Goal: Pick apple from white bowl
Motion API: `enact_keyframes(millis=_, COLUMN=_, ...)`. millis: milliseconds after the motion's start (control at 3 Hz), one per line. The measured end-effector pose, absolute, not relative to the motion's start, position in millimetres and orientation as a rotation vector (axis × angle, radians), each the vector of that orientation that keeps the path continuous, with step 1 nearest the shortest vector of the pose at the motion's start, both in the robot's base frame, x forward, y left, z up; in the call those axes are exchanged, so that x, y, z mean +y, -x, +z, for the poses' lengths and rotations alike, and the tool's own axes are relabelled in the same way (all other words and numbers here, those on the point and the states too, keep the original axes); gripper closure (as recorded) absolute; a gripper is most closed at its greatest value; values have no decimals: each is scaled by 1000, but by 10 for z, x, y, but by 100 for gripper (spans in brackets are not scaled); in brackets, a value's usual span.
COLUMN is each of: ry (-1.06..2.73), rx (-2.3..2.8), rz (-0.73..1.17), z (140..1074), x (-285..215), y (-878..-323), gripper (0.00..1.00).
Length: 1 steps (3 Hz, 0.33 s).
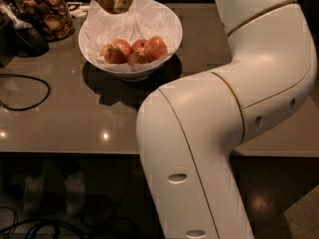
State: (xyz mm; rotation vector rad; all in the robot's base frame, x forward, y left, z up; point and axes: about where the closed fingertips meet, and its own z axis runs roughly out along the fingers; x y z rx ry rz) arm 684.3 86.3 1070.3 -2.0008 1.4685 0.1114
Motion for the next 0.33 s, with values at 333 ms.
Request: enact_keyframes(millis=333, ry=1983, rx=1460, rz=105, z=10703, x=916, y=-6907, gripper=100)
